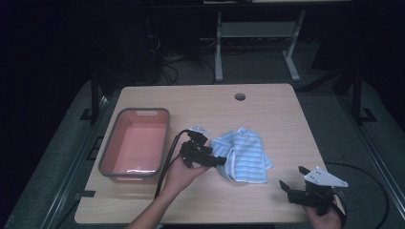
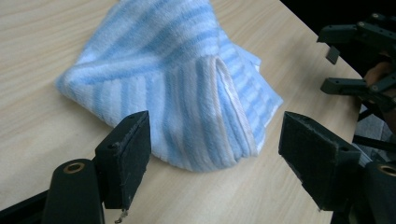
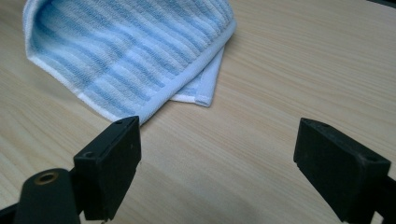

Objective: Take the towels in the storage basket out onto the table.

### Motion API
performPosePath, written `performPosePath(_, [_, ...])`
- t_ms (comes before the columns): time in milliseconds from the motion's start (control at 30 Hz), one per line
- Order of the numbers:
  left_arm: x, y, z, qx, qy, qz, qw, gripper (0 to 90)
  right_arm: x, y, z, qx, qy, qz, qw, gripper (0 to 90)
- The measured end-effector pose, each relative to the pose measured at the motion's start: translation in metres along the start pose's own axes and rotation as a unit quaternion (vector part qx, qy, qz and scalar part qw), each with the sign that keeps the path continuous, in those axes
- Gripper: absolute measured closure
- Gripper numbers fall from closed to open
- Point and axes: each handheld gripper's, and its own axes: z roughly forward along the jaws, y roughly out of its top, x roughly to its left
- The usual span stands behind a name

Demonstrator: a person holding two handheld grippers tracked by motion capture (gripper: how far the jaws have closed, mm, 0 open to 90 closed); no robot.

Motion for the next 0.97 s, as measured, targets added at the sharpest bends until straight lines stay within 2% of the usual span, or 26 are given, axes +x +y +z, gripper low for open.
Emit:
performPosePath(300, [-0.004,-0.015,-0.004,-0.006,-0.004,0.004,1.0000,23.5,-0.001,-0.001,0.000,0.002,-0.002,-0.002,1.0000,14.5])
performPosePath(633, [-0.013,-0.041,-0.006,-0.015,-0.004,0.014,0.9998,23.6,0.001,-0.002,0.000,0.005,-0.004,0.002,1.0000,14.5])
performPosePath(733, [-0.016,-0.050,-0.009,-0.021,-0.005,0.015,0.9997,23.6,0.001,-0.002,0.000,0.004,-0.004,-0.001,1.0000,14.5])
performPosePath(767, [-0.017,-0.054,-0.011,-0.027,-0.004,0.017,0.9995,23.6,0.001,-0.002,0.000,0.003,-0.005,-0.001,1.0000,14.5])
performPosePath(800, [-0.020,-0.064,-0.013,-0.046,-0.008,0.015,0.9988,23.7,0.002,-0.002,-0.001,0.002,-0.007,0.000,1.0000,14.5])
performPosePath(833, [-0.020,-0.064,-0.013,-0.046,-0.008,0.015,0.9988,24.1,0.002,-0.002,-0.001,0.002,-0.007,0.000,1.0000,14.5])
performPosePath(900, [-0.026,-0.072,-0.014,-0.029,0.026,0.052,0.9979,24.2,0.004,-0.002,-0.003,-0.006,-0.006,-0.003,1.0000,14.5])
performPosePath(967, [-0.026,-0.074,-0.014,-0.033,0.032,0.059,0.9972,24.1,0.005,-0.002,-0.002,-0.007,-0.004,-0.010,0.9999,14.5])
